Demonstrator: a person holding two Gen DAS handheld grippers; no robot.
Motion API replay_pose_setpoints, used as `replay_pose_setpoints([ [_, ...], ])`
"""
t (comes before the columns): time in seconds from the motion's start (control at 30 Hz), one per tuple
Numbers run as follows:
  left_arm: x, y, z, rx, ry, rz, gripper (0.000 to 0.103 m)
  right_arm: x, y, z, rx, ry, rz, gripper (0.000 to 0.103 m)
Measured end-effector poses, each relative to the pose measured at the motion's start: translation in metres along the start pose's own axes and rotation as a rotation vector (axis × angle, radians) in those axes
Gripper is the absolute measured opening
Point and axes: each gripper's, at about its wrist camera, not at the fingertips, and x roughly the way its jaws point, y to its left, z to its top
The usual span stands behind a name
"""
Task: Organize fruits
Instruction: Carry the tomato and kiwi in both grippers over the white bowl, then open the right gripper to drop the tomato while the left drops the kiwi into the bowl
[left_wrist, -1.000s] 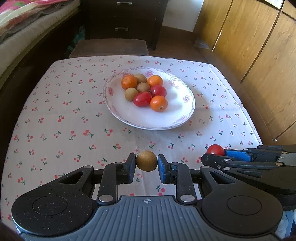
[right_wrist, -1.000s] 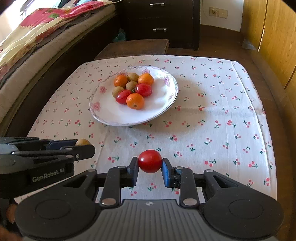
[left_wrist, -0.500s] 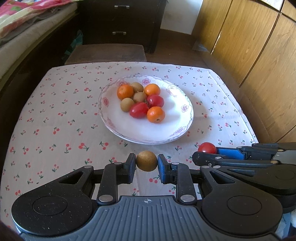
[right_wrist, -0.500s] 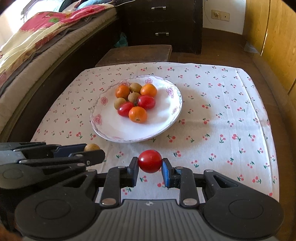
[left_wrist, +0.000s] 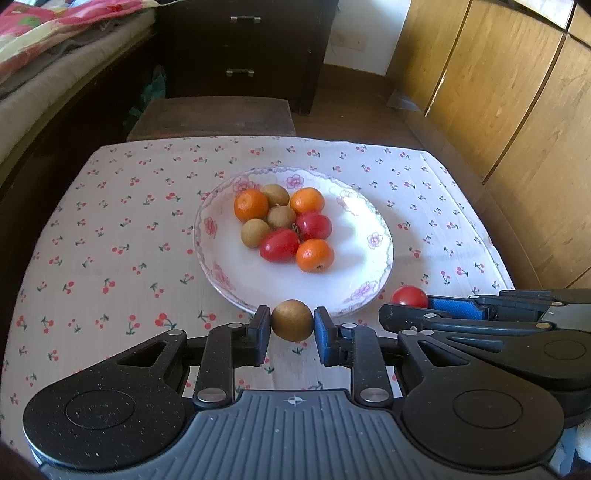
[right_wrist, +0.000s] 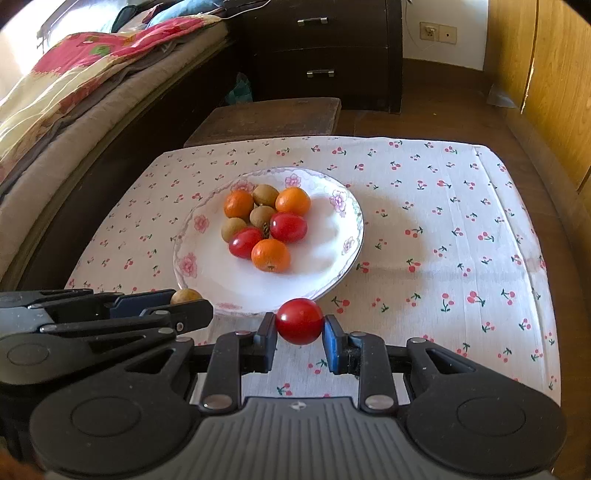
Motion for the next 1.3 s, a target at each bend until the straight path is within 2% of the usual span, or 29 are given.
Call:
replay_pose_setpoints([
  [0.43, 0.026, 0.007, 0.025, -0.008, 0.006, 0.024, 0.032, 0.029, -0.006, 0.028, 0.010, 0.002, -0.001, 0.029],
  [0.77, 0.046, 0.020, 0.035, -0.062, 0.028, 0.027, 0.033, 0.051, -0.009, 0.042, 0.036, 0.008, 0.021, 0.030],
  [0.97, 0.041, 0.022, 0.034, -0.077, 0.019, 0.029, 0.047, 0.046, -0.011, 0.042, 0.049, -0.003, 0.008, 0.030],
  [1.3, 0.031, 0.022, 0.031, -0.089, 0.008, 0.052, 0.060, 0.032, -0.010, 0.040, 0.045, -0.016, -0.004, 0.030],
])
